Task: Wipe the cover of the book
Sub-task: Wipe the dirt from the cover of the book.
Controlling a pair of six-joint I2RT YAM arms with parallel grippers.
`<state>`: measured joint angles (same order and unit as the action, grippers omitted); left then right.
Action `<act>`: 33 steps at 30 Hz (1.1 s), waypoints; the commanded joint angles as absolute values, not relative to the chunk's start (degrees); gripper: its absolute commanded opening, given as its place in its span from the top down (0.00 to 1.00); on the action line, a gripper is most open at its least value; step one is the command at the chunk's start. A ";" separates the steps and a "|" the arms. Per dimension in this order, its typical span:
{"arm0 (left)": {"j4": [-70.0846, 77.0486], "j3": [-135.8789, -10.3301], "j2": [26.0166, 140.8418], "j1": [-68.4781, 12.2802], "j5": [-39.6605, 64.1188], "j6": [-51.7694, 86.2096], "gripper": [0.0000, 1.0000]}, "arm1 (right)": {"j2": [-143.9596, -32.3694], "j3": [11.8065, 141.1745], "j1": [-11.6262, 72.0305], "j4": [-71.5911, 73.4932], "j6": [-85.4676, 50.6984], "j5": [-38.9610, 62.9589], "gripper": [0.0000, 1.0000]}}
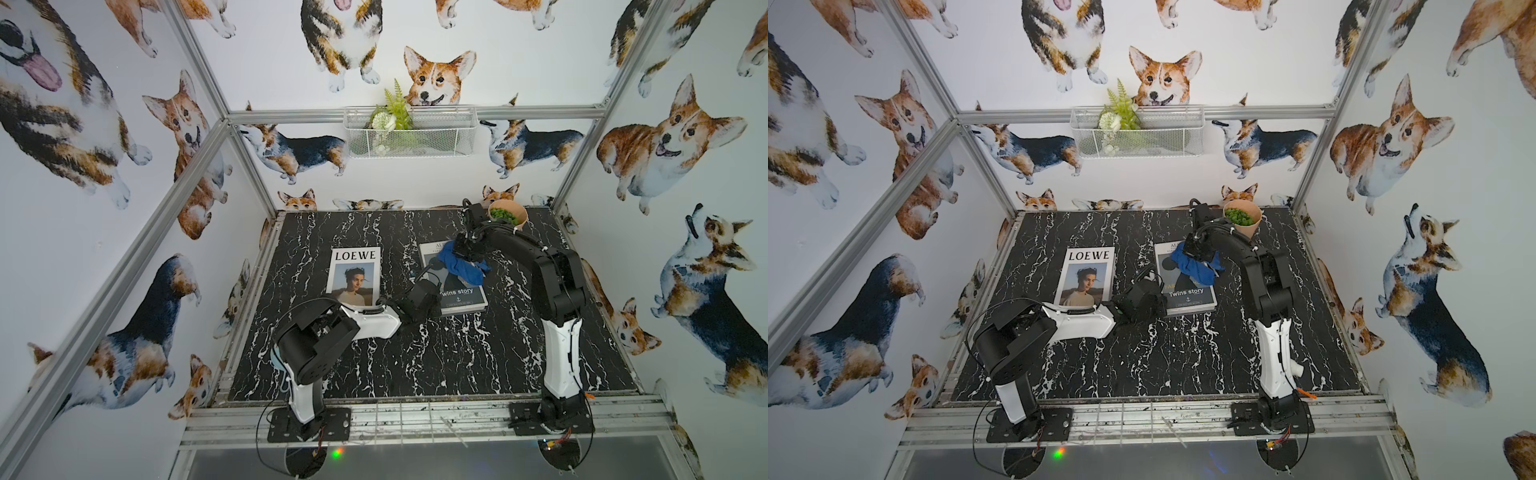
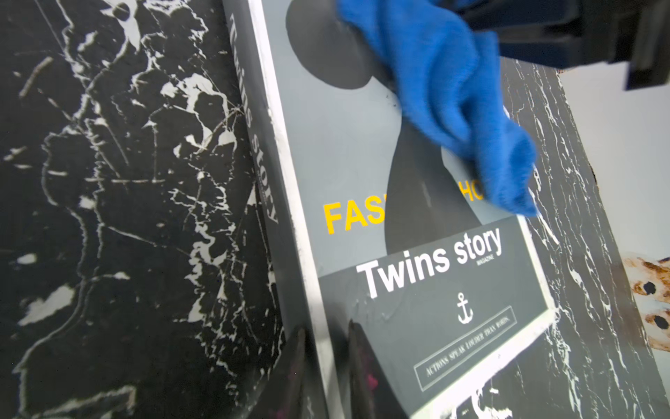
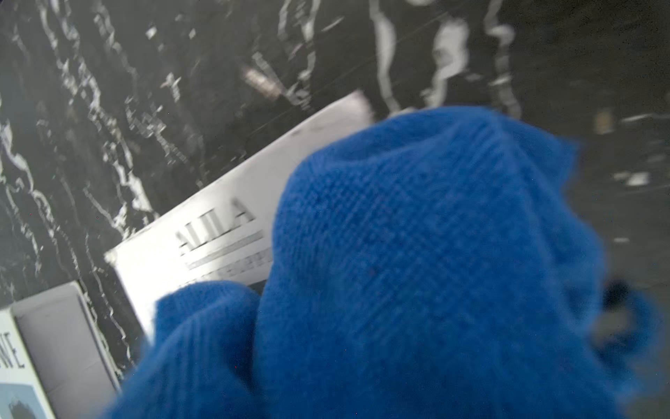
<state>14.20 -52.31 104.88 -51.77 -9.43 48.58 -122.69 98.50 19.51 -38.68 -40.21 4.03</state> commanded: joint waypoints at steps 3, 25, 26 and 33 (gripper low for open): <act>2.05 -51.63 105.79 -51.94 -7.56 48.38 0.76 | -123.80 99.41 17.14 -49.18 -37.66 -0.41 1.00; 2.98 -52.73 106.83 -51.96 -7.01 49.03 0.76 | -101.93 67.57 21.25 -39.66 -41.81 2.28 1.00; 2.91 -52.75 106.77 -52.12 -7.02 49.05 0.76 | -101.12 66.91 21.61 -39.50 -42.18 2.58 1.00; 2.97 -53.09 107.05 -52.29 -7.10 49.30 0.76 | -102.72 66.25 30.72 -36.13 -47.01 4.54 1.00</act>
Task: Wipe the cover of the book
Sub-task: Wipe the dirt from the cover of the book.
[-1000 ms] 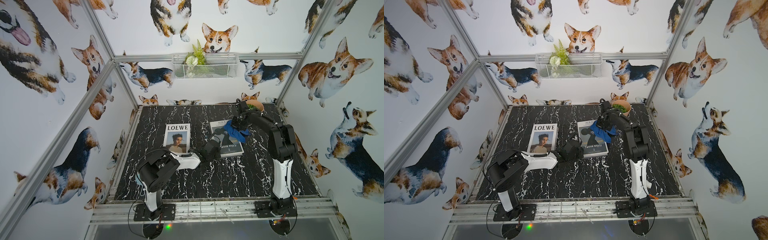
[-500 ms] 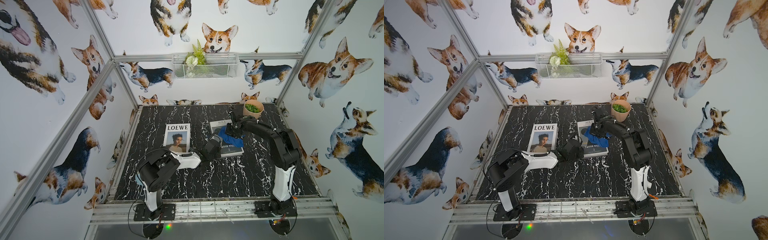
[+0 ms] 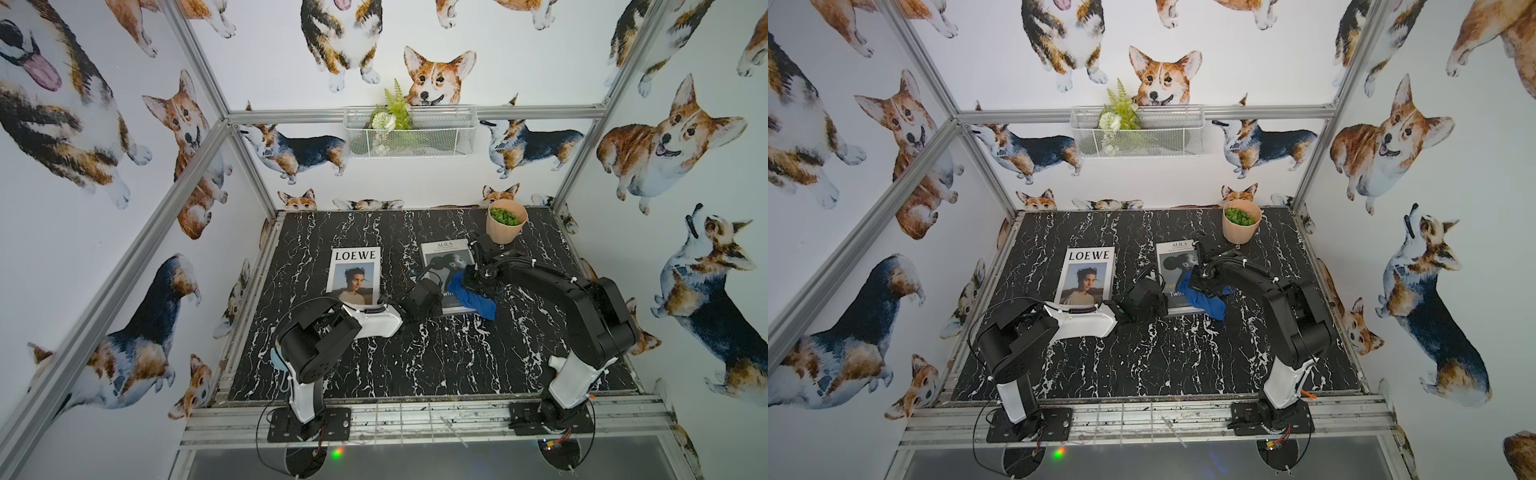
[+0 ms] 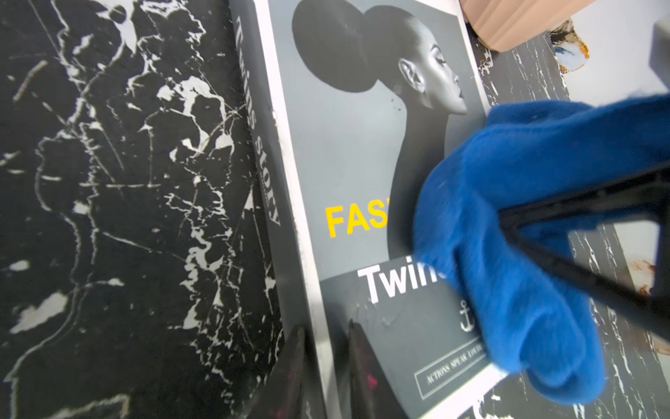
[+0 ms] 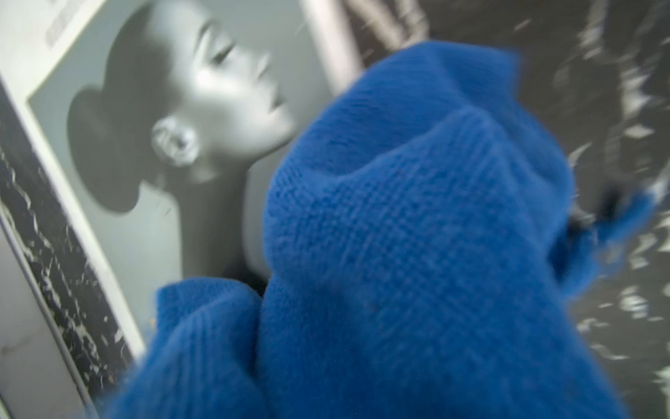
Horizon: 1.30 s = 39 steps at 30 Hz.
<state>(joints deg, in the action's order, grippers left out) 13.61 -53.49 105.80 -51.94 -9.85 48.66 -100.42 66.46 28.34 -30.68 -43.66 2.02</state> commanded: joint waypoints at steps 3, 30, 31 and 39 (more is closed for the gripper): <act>2.88 -53.12 107.07 -52.38 -7.03 49.31 0.76 | -105.88 68.29 32.96 -35.84 -46.92 5.27 1.00; 1.62 -51.83 106.38 -52.38 -7.38 48.02 0.76 | -126.65 99.98 28.27 -45.40 -43.25 1.58 1.00; 1.64 -51.75 106.30 -52.31 -7.38 48.14 0.76 | -127.49 101.69 27.69 -46.63 -42.55 1.07 1.00; 2.07 -51.52 105.57 -52.47 -7.52 48.60 0.76 | -124.57 101.37 18.15 -48.71 -39.20 0.43 1.00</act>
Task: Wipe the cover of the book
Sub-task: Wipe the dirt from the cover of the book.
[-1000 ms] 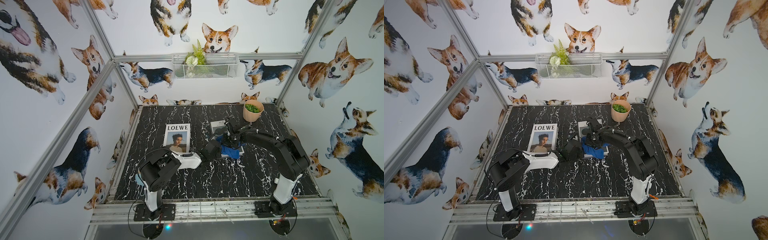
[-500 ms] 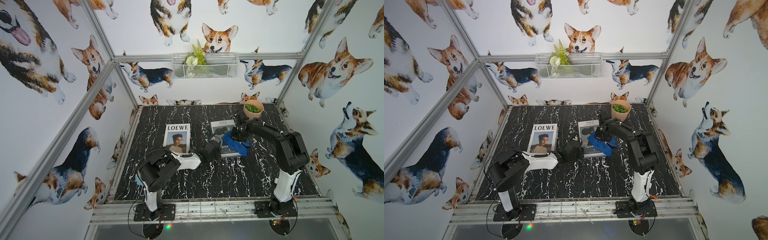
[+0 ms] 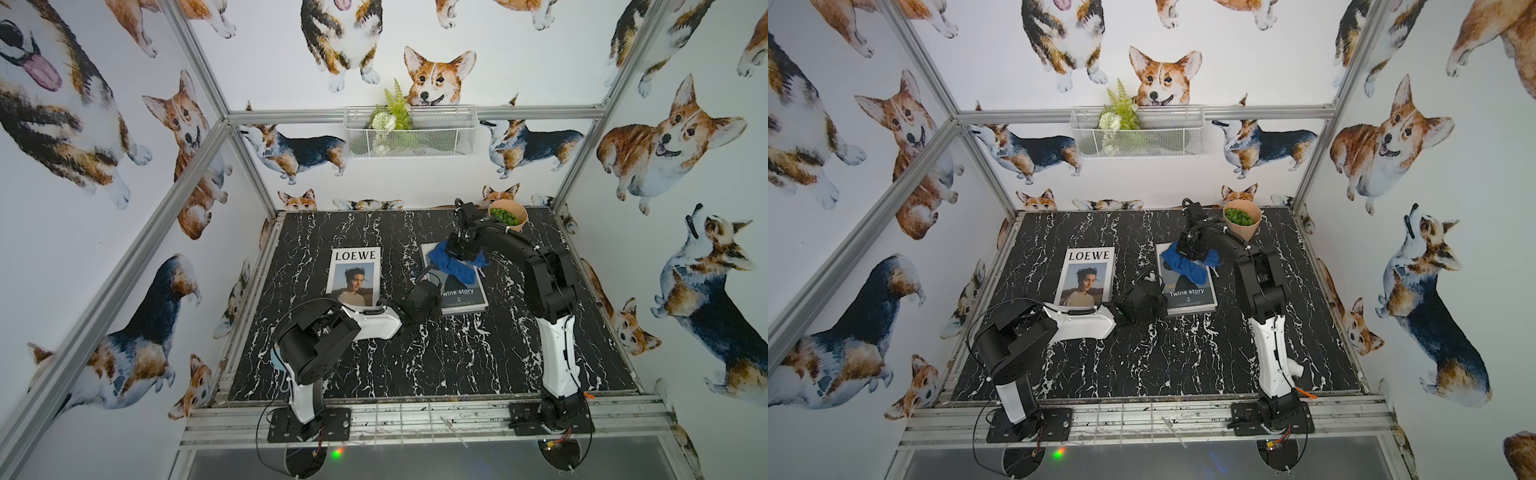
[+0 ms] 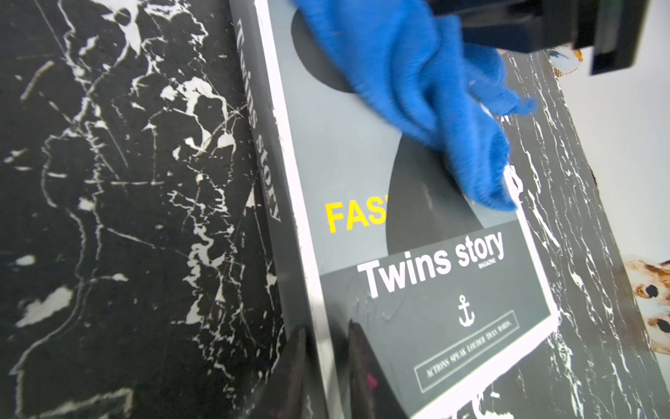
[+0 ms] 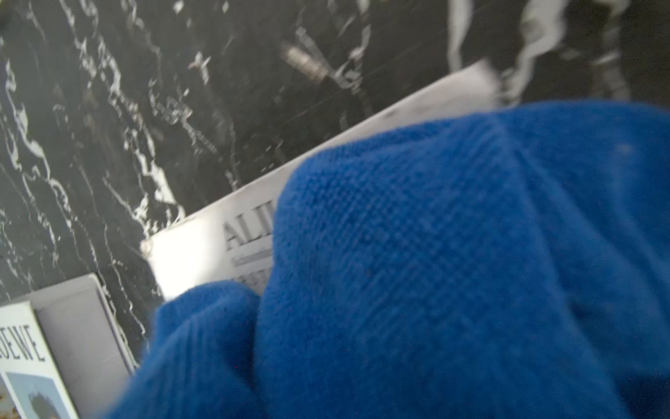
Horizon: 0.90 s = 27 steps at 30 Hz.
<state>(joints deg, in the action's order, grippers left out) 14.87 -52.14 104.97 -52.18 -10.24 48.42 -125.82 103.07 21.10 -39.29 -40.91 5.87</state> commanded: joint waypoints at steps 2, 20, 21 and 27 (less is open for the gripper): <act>2.24 -51.66 105.86 -52.52 -7.38 48.64 0.76 | -123.03 100.11 16.66 -48.37 -38.98 1.28 1.00; 1.89 -53.42 106.45 -52.56 -6.99 48.16 0.76 | -105.62 70.37 26.35 -39.44 -42.98 0.87 1.00; 2.00 -53.35 106.48 -52.51 -6.91 48.16 0.76 | -104.74 69.60 25.60 -39.65 -42.52 0.31 1.00; 2.23 -53.71 106.70 -52.56 -6.86 48.27 0.76 | -100.40 66.11 24.63 -39.39 -43.90 1.13 1.00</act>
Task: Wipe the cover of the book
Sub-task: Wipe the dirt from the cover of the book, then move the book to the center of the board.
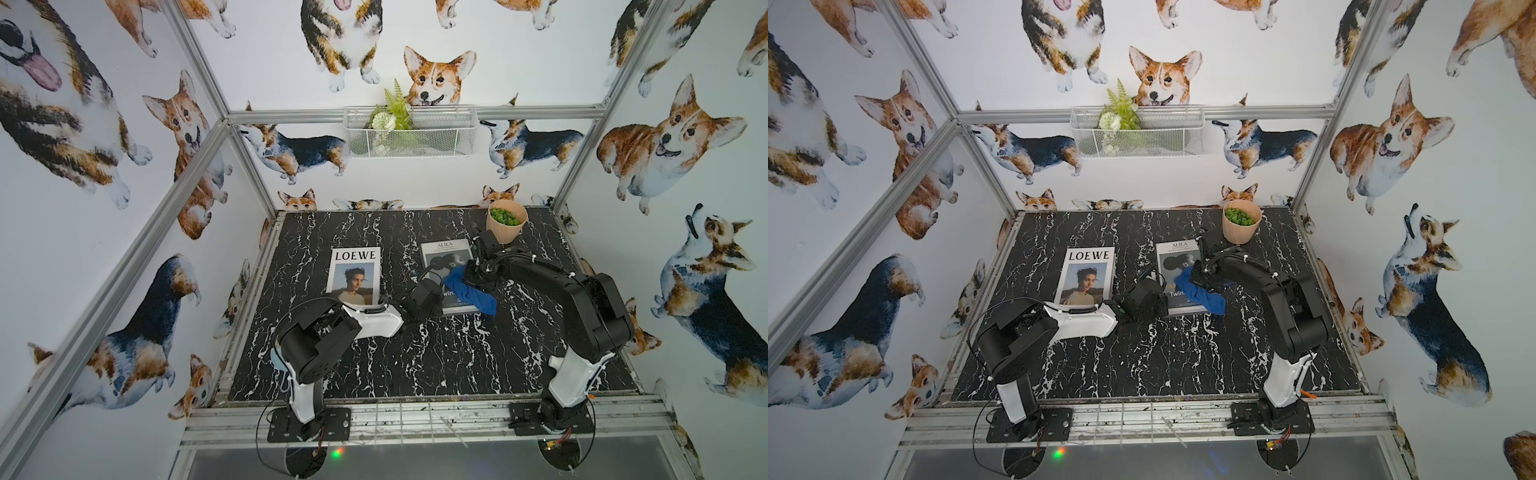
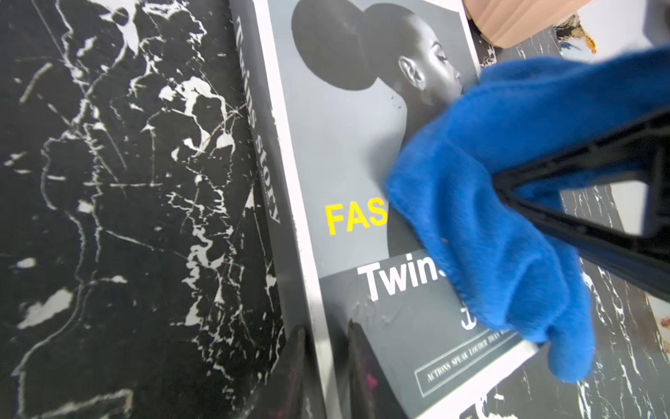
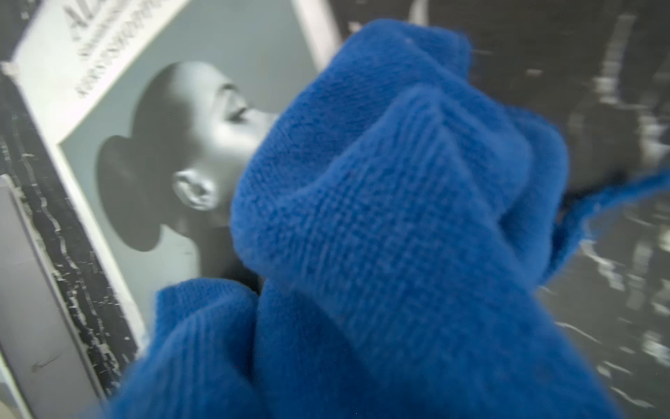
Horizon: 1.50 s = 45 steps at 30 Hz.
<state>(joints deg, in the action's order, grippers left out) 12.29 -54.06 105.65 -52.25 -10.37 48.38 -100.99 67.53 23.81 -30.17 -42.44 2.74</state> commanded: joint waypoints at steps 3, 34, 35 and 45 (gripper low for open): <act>1.94 -54.05 106.37 -52.55 -6.86 48.31 0.76 | -100.52 65.65 29.08 -38.38 -45.89 2.06 1.00; -13.90 -52.34 77.36 -36.21 -1.70 44.90 0.44 | -105.89 89.03 38.37 -38.15 -48.14 5.03 1.00; -15.22 -52.63 75.94 -33.34 -0.93 44.32 0.42 | -108.03 91.58 39.13 -38.23 -48.46 5.59 1.00; -22.62 -51.01 74.53 -2.48 3.50 40.40 0.22 | -130.34 109.58 42.51 -38.23 -52.30 8.66 1.00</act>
